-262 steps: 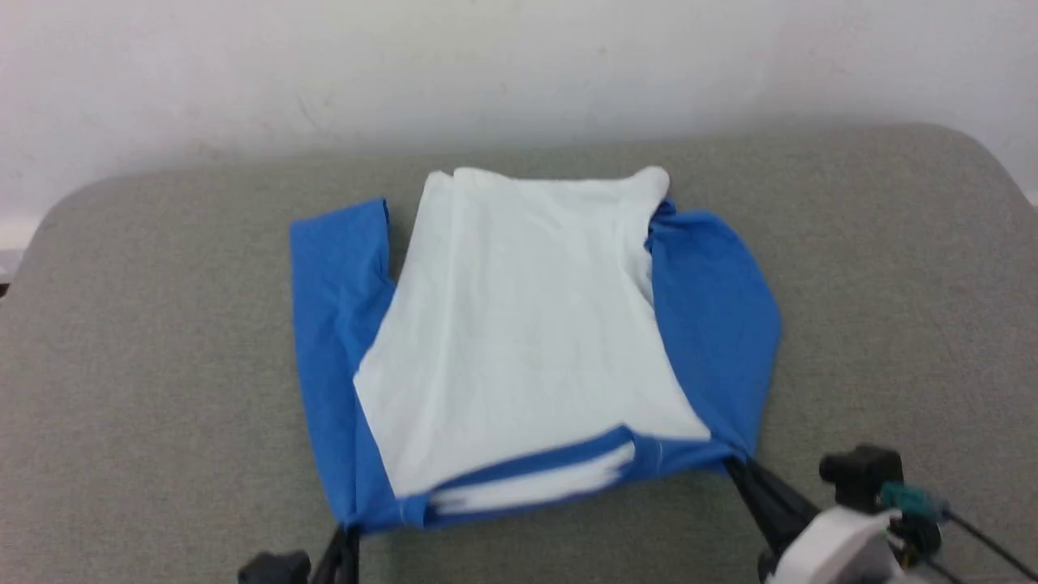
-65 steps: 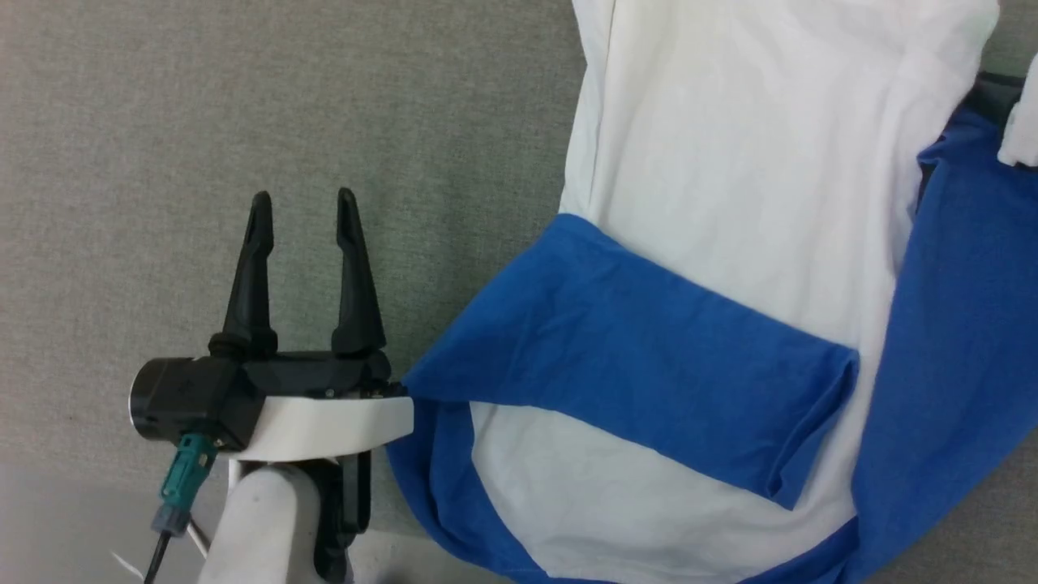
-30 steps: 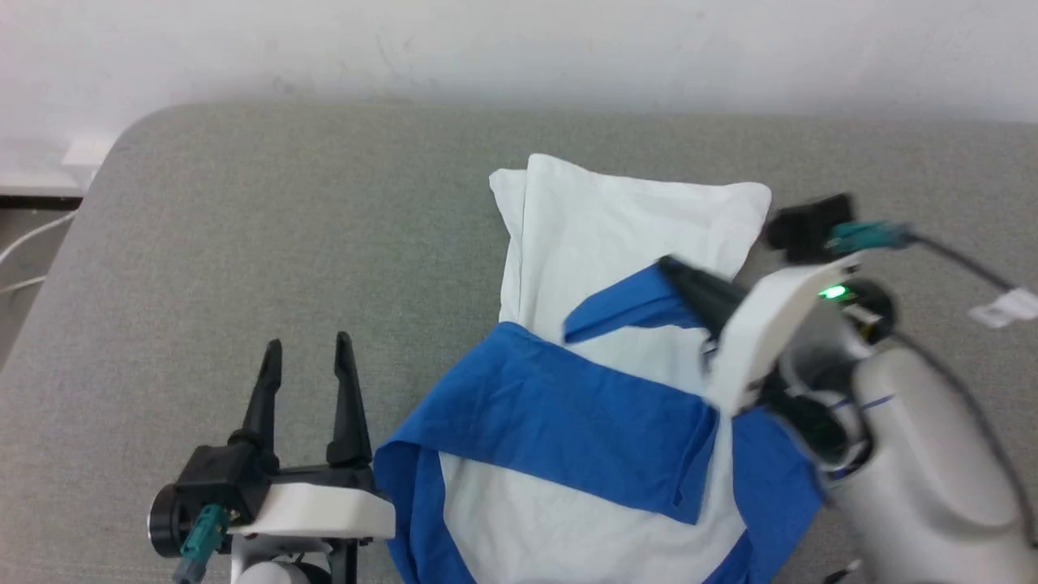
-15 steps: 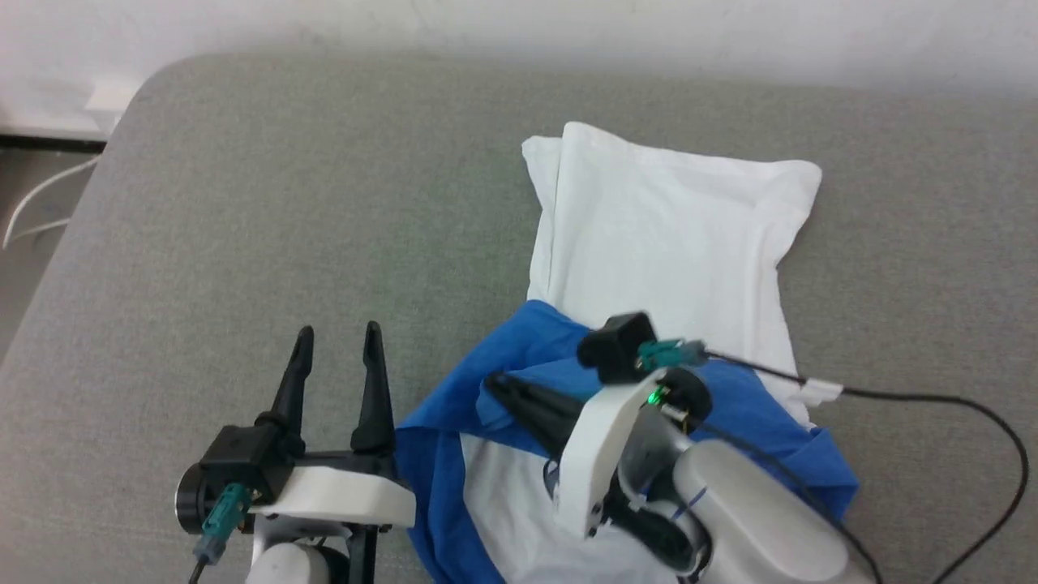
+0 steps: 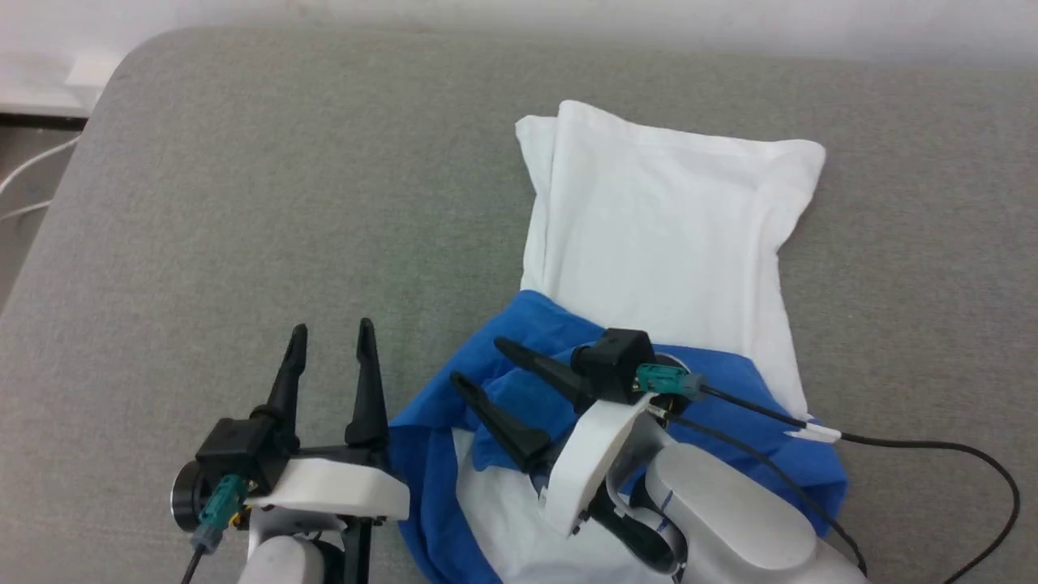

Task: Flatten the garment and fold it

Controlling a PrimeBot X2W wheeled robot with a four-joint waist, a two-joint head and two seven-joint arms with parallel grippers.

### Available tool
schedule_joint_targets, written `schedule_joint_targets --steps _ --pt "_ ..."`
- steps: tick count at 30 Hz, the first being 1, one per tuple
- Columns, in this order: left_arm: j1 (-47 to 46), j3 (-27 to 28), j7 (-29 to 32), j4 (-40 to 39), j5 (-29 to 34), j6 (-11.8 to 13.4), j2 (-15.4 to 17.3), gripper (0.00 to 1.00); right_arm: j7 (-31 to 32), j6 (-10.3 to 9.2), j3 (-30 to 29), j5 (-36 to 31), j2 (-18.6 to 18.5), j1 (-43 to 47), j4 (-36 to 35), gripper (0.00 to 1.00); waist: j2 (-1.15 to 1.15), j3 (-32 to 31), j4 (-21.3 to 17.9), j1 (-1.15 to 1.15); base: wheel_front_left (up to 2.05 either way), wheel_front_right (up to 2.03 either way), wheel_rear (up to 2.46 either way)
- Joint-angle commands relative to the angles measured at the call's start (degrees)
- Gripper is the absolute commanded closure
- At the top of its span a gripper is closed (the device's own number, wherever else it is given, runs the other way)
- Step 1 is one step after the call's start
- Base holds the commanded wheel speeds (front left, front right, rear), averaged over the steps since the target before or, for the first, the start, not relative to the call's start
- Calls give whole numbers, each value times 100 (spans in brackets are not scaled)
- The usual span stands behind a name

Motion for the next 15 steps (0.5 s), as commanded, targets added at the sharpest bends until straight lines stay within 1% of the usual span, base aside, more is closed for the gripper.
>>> schedule_joint_targets --steps 1,4,6,12,15 --pt "22 47 -26 25 -17 34 -2 0 -118 -5 -28 -70 10 -70 -43 0 0 -142 -155 -1 0 0 0" --pt "98 137 -27 43 -36 59 3 0 -388 -5 -343 -358 -14 -51 -180 0 0 -266 -300 -1 0 0 0" --pt "151 178 -27 34 -19 78 20 0 -478 -5 -691 -637 -126 38 -328 0 0 -352 -382 -1 0 0 0" --pt "301 294 -27 67 -6 133 63 0 -545 -5 -2118 -1555 -442 734 -938 0 0 -571 -579 -1 0 0 0" --pt "385 358 -27 61 -30 142 76 0 -548 -5 -2854 -1922 -519 1164 -1302 0 0 -640 -659 -1 0 0 0"
